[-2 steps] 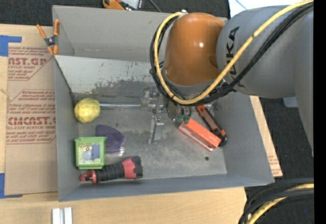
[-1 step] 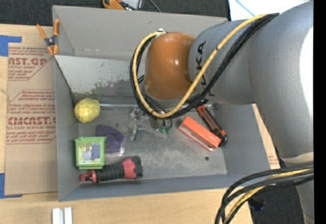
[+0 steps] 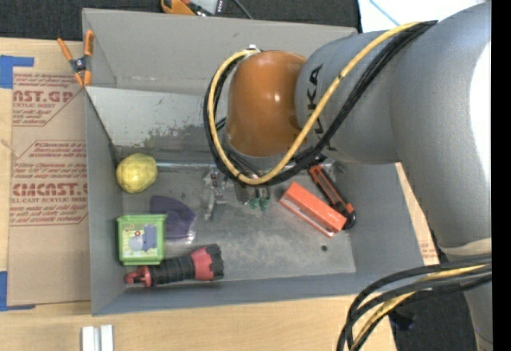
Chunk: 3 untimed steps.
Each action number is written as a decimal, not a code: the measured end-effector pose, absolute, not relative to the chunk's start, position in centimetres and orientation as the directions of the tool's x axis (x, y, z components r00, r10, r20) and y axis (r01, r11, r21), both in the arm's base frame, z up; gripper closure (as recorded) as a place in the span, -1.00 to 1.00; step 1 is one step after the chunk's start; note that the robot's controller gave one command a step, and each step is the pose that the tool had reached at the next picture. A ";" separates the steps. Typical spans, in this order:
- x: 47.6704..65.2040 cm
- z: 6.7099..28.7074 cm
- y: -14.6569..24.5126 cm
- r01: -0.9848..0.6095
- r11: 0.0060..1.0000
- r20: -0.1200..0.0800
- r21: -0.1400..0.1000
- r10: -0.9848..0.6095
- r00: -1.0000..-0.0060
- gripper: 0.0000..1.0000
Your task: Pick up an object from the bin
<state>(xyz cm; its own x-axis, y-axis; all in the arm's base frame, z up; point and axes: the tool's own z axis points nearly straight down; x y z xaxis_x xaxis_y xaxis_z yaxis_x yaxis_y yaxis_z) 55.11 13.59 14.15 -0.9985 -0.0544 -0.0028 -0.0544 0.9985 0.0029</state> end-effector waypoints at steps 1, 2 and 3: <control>52.6 8.9 19.2 -0.148 0.989 -0.017 0.005 -0.148 -0.989 -1.00; 52.6 8.9 19.2 -0.147 0.989 -0.016 0.005 -0.147 -0.989 -1.00; 51.6 12.3 16.5 -0.371 0.929 -0.019 0.001 -0.371 -0.928 -1.00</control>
Offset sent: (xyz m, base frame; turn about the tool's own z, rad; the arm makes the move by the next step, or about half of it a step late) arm 0.0000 0.0000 0.0000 0.0000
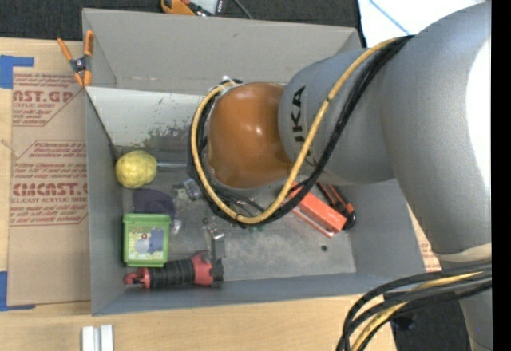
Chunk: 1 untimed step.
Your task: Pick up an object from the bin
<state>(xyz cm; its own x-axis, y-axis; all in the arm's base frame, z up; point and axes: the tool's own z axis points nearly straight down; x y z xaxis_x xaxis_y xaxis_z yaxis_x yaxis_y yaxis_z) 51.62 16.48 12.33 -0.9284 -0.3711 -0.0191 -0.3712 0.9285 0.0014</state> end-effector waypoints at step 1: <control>51.6 11.2 17.3 -0.311 0.951 -0.021 0.002 -0.311 -0.950 -1.00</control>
Offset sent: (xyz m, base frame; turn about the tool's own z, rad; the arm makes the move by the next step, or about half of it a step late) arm 0.0326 0.0434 -0.0147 -0.4083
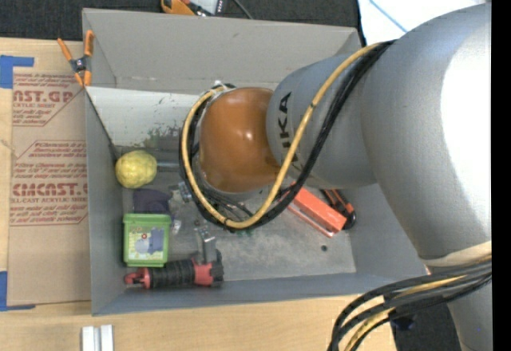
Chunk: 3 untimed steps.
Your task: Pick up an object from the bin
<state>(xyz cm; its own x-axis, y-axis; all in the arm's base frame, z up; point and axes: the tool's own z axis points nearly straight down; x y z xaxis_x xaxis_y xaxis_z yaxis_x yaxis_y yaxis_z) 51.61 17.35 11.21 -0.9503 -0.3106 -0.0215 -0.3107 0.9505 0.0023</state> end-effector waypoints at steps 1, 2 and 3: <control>52.8 10.9 18.9 -0.093 0.996 -0.019 0.007 -0.093 -0.995 -1.00; 51.6 9.5 20.3 -0.359 0.933 -0.023 -0.001 -0.359 -0.933 -1.00; 55.8 7.3 20.8 0.040 0.999 -0.024 0.012 0.040 -0.999 -1.00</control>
Offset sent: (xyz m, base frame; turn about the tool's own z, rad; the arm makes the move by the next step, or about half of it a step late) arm -0.0244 0.0549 -0.0421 0.4711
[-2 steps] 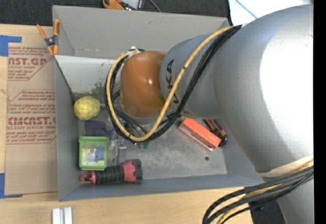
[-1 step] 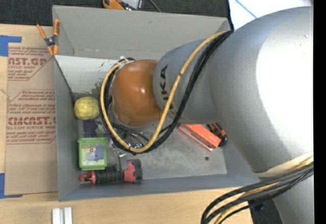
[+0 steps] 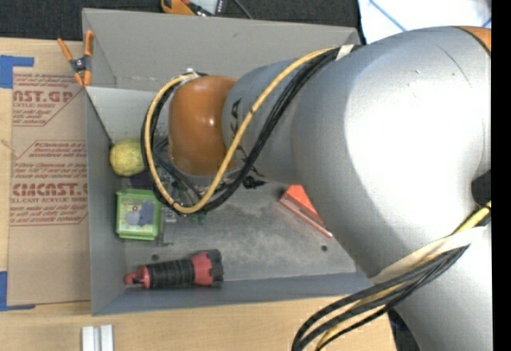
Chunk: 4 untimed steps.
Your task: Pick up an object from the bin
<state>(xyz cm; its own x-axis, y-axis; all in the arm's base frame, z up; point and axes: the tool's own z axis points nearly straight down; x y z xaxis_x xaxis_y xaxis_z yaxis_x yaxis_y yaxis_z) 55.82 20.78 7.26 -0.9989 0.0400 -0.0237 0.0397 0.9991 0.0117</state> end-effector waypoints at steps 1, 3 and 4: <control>50.6 8.4 22.0 -0.006 1.000 -0.050 0.009 -0.005 -0.999 -1.00; 52.1 20.0 20.6 -0.163 0.987 -0.045 0.005 -0.162 -0.986 -1.00; 49.5 9.2 23.3 -0.223 0.975 -0.036 0.002 -0.223 -0.974 -1.00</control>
Offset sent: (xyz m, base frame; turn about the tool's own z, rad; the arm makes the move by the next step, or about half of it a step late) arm -0.0108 -0.0019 0.0561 -0.0315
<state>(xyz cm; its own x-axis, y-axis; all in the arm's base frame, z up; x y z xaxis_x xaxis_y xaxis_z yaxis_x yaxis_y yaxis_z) 49.51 23.25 9.22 -0.9742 -0.2231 -0.0357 -0.2233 0.9748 0.0021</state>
